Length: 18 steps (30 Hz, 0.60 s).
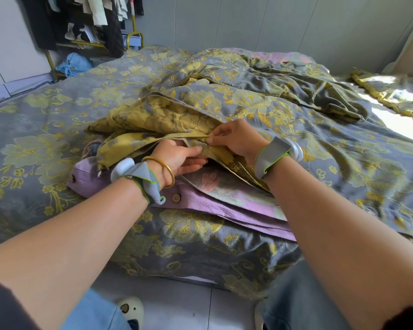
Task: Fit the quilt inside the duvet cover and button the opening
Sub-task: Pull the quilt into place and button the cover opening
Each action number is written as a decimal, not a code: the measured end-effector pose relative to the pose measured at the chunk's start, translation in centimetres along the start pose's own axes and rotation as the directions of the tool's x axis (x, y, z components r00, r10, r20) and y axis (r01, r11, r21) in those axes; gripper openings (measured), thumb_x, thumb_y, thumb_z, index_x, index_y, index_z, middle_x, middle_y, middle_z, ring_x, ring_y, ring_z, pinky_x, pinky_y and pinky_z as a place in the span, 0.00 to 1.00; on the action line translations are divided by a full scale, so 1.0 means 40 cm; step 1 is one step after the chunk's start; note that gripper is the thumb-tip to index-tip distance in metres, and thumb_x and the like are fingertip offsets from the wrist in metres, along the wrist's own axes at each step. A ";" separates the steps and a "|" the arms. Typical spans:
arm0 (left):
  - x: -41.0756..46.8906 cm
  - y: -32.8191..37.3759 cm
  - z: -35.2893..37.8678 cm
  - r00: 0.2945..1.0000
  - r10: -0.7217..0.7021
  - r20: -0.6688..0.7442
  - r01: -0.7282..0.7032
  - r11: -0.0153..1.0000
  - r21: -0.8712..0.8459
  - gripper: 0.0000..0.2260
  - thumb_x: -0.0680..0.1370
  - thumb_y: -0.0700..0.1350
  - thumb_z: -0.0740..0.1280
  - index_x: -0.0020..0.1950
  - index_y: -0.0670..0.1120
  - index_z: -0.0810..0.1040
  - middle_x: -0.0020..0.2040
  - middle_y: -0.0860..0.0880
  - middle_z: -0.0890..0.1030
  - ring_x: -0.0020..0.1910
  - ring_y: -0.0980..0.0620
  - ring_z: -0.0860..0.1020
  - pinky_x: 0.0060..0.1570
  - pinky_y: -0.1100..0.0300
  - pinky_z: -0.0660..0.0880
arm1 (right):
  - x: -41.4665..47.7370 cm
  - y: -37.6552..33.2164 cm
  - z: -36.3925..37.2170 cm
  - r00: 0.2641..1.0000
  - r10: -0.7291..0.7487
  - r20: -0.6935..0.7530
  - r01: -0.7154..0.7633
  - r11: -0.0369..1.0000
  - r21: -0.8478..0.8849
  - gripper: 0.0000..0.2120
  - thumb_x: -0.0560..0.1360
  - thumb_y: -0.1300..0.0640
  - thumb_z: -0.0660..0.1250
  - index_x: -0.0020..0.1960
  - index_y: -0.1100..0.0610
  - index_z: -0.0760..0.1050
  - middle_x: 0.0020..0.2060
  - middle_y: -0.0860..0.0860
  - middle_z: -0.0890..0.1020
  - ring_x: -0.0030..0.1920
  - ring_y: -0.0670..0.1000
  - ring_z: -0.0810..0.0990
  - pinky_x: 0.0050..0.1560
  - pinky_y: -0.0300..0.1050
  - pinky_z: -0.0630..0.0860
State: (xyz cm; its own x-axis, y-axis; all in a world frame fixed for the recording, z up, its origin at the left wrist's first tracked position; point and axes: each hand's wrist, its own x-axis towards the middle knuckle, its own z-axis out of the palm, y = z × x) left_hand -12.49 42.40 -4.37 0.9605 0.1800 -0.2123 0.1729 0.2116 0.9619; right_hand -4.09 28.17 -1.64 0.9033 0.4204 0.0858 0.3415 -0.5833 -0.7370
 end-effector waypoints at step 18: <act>0.087 0.008 0.027 0.988 -0.152 -0.012 0.149 0.981 -0.120 0.07 0.77 0.48 0.68 0.43 0.46 0.78 0.27 0.50 0.82 0.31 0.53 0.82 0.29 0.64 0.79 | -0.003 -0.002 -0.091 0.960 -0.007 0.281 0.036 0.994 -0.099 0.13 0.78 0.58 0.65 0.62 0.51 0.78 0.57 0.54 0.82 0.58 0.52 0.79 0.51 0.43 0.75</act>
State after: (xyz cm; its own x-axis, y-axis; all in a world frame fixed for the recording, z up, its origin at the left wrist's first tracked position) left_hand -8.86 42.07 -4.63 0.9205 0.1572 -0.3576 0.2867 0.3500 0.8918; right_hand -3.28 25.63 0.84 0.7914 0.6029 -0.1012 0.3979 -0.6336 -0.6635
